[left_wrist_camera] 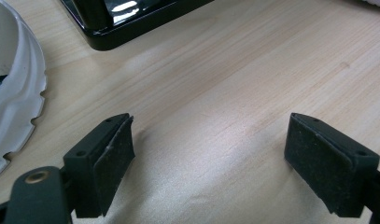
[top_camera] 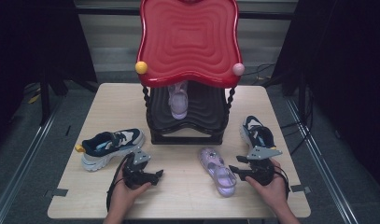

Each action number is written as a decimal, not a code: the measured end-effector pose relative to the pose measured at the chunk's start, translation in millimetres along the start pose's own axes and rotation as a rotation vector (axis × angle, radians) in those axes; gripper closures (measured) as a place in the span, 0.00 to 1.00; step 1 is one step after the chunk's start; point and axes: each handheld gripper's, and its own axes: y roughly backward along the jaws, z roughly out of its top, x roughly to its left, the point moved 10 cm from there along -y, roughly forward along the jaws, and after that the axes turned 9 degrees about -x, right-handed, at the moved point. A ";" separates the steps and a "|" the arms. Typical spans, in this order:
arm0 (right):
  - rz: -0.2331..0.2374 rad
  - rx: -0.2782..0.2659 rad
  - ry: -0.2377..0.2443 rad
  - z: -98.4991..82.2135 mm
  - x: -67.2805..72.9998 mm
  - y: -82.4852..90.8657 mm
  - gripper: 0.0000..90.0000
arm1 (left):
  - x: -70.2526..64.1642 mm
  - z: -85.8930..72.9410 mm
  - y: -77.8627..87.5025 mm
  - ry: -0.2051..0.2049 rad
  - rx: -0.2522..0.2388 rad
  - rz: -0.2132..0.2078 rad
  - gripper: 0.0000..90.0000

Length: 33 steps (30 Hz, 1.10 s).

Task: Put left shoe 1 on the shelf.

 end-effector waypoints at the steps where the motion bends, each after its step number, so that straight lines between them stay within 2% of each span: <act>1: 0.002 0.000 -0.006 -0.9 0.1 2.7 0.54 | 0.1 0.0 -0.1 0.000 0.000 0.000 0.17; 5: -0.003 0.018 0.005 -10.5 2.4 13.9 0.55 | 0.1 0.0 0.0 -0.001 0.001 0.000 0.17; 10: 0.004 0.012 -0.027 -21.3 4.0 26.7 0.55 | 0.1 0.0 0.0 -0.001 0.001 0.000 0.17; 12: 0.030 0.016 -0.044 -29.1 9.9 35.5 0.55 | 0.1 0.0 0.0 -0.001 0.001 0.000 0.17; 16: 0.062 0.010 -0.044 -37.3 20.4 41.9 0.53 | 0.6 0.1 0.0 -0.002 0.000 0.003 0.17; 18: 0.088 0.010 -0.064 -40.8 25.1 41.3 0.52 | 0.9 0.1 0.1 0.000 0.000 0.006 0.17; 23: 0.107 0.006 -0.050 -42.2 31.4 40.0 0.52 | 1.0 0.2 -0.1 0.004 -0.001 0.007 0.17; 24: 0.135 -0.004 -0.058 -41.0 36.5 37.3 0.53 | 0.8 0.2 -0.2 0.005 -0.002 0.006 0.17; 28: 0.115 -0.017 -0.030 -38.1 38.4 32.3 0.55 | 1.0 0.3 -0.4 0.006 -0.001 0.008 0.17; 29: 0.111 -0.034 -0.030 -33.8 38.3 30.3 0.58 | 1.1 0.3 -0.4 0.006 -0.001 0.008 0.17; 33: 0.114 -0.029 -0.018 -32.0 37.0 25.3 0.66 | 1.1 0.3 -0.4 0.006 -0.001 0.008 0.17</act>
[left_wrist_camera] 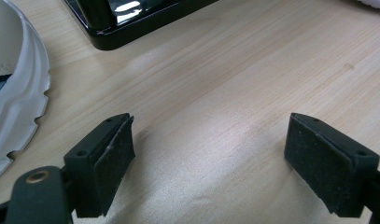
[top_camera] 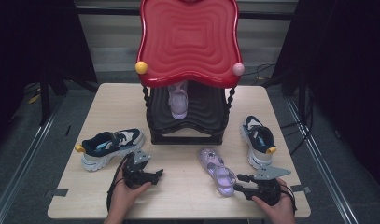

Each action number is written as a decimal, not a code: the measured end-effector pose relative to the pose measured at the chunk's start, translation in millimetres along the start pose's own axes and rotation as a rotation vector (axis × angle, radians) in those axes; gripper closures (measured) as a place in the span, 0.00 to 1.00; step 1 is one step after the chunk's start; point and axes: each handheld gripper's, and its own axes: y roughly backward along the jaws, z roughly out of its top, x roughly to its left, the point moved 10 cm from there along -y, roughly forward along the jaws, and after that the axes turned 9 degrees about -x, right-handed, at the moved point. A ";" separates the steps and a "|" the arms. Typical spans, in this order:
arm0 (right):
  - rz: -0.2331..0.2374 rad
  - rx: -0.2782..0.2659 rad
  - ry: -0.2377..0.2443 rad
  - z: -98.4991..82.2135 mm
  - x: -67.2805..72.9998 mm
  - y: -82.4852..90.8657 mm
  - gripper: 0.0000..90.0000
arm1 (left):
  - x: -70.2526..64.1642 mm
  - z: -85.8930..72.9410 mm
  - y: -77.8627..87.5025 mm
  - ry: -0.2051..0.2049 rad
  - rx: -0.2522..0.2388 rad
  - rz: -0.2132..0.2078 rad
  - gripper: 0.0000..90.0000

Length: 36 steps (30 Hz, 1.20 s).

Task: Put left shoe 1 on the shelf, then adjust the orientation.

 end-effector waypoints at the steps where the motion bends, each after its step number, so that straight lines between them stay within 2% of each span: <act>1: 0.003 -0.002 0.000 0.3 -0.4 0.1 0.69 | 0.0 0.0 0.0 0.000 0.000 0.000 0.17; 3: -0.003 -0.003 0.002 0.3 -2.5 1.5 0.74 | -0.1 0.0 0.0 0.000 0.000 0.000 0.17; 7: -0.017 -0.002 -0.004 -0.7 -7.0 3.7 0.76 | 0.0 0.1 0.0 0.000 -0.001 0.000 0.17; 12: -0.037 -0.002 -0.007 -0.9 -16.1 5.4 0.86 | 0.2 0.1 -0.2 -0.001 0.000 0.000 0.17; 16: -0.054 -0.007 -0.018 -0.6 -24.0 6.4 0.88 | 0.2 0.1 -0.2 -0.001 0.000 0.001 0.17; 19: -0.057 -0.012 -0.025 -1.6 -25.3 6.9 0.84 | 0.2 0.1 -0.2 -0.001 0.000 0.001 0.17; 20: -0.064 -0.012 -0.035 -3.5 -24.7 8.5 0.73 | 0.2 0.1 -0.2 -0.001 0.001 0.001 0.17; 21: -0.064 -0.012 -0.035 -3.5 -24.7 8.5 0.73 | 0.2 0.1 -0.2 -0.001 0.001 0.001 0.17; 22: -0.062 0.000 -0.029 -6.6 -22.7 11.7 0.65 | 0.2 0.2 -0.2 -0.001 0.000 0.001 0.17; 23: -0.062 0.000 -0.029 -6.6 -22.7 11.7 0.65 | 0.3 0.1 -0.2 -0.001 0.001 0.001 0.17; 24: -0.049 0.010 -0.030 -10.2 -18.9 14.4 0.55 | 0.6 0.2 -0.3 -0.003 0.002 0.000 0.17; 26: -0.034 0.028 -0.033 -15.4 -14.9 15.7 0.47 | 0.5 0.3 -0.4 -0.002 0.002 0.000 0.17; 27: -0.034 0.028 -0.033 -15.4 -14.9 15.7 0.47 | 0.5 0.3 -0.4 -0.002 0.002 0.000 0.17; 28: -0.024 0.042 -0.036 -19.0 -10.3 14.2 0.39 | 0.5 0.3 -0.4 -0.002 0.001 0.000 0.17; 33: -0.028 0.038 -0.017 -14.4 -3.3 3.8 0.30 | 0.9 0.6 -0.8 -0.002 0.000 0.003 0.17; 36: -0.020 0.051 -0.011 -14.7 -1.6 -5.7 0.30 | 0.9 0.6 -0.8 -0.002 0.000 0.003 0.17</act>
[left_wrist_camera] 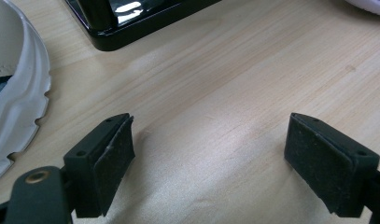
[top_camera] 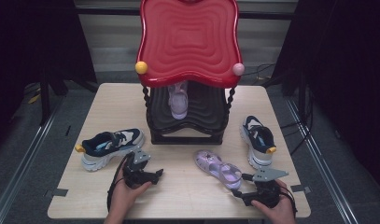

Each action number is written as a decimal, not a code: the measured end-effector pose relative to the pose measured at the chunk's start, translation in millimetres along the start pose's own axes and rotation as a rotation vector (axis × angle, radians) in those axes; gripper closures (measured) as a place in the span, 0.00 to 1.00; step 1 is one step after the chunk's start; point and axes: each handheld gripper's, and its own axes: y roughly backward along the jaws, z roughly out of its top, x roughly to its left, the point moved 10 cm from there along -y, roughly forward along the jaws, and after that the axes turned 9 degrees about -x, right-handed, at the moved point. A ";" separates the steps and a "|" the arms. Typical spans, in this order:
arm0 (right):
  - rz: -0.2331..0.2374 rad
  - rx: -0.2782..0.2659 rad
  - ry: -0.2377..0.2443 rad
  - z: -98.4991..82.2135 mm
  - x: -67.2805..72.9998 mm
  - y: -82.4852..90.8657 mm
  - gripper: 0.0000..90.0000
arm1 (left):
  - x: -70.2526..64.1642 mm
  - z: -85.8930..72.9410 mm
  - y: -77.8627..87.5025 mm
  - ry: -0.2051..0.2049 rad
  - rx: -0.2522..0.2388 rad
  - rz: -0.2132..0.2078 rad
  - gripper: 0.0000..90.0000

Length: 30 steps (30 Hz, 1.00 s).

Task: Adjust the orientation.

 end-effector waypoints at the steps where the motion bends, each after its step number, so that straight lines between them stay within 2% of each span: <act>1: -0.006 0.013 0.013 0.2 0.1 -2.7 0.29 | 0.0 0.0 0.0 0.001 0.000 0.000 0.17; 3: -0.023 0.016 0.029 1.2 -0.9 -5.0 0.29 | 0.0 0.0 0.0 0.000 0.000 0.000 0.17; 5: -0.013 0.030 0.035 3.2 -0.1 -11.9 0.29 | 0.0 0.0 0.0 0.001 0.000 0.000 0.17; 9: -0.025 0.039 0.059 5.9 -0.8 -18.4 0.29 | 0.0 0.0 0.0 0.001 0.000 0.000 0.17; 19: -0.032 0.035 0.053 11.0 0.5 -27.1 0.32 | -0.1 0.0 -0.1 0.001 -0.001 0.000 0.17; 30: -0.055 0.028 0.040 13.0 -0.6 -29.2 0.36 | 0.0 0.1 -0.3 0.002 -0.001 0.001 0.17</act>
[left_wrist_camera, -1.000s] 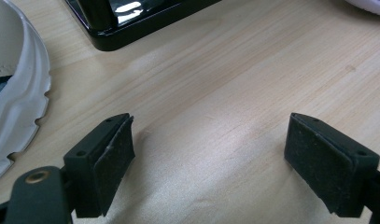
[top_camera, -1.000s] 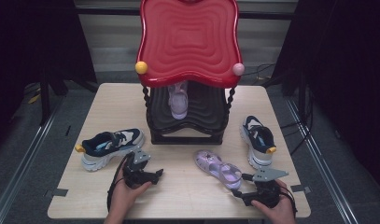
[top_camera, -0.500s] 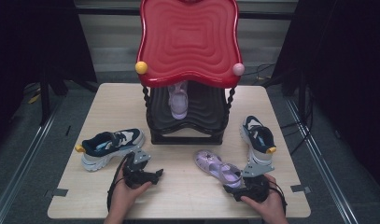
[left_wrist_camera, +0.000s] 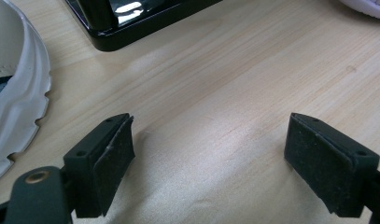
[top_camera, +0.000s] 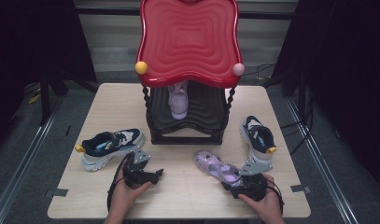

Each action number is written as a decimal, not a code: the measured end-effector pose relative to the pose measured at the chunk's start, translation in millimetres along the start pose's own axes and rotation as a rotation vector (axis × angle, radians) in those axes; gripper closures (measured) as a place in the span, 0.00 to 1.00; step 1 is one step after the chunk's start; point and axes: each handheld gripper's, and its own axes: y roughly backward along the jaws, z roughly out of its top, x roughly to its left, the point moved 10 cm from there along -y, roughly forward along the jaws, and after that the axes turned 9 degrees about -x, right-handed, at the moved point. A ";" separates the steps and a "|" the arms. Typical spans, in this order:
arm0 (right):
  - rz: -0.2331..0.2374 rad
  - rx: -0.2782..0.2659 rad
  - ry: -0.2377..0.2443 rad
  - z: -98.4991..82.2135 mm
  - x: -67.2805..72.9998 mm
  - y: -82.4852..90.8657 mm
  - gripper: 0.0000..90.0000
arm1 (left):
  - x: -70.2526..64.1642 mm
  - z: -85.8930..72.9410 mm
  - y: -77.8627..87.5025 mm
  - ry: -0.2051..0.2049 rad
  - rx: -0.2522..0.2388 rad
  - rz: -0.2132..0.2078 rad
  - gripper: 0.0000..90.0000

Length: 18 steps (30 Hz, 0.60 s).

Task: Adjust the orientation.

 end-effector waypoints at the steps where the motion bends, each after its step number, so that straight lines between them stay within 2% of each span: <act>1: 0.000 -0.001 0.001 0.1 -0.1 -0.2 0.36 | 0.0 0.0 0.0 0.000 0.000 0.000 0.17; 10: -0.003 -0.002 -0.001 1.8 -0.1 -2.9 0.36 | 0.2 0.2 -0.4 0.002 0.000 0.001 0.17; 18: -0.014 -0.006 -0.013 2.1 -0.5 -2.5 0.40 | 0.2 0.4 -0.6 0.000 0.000 -0.001 0.17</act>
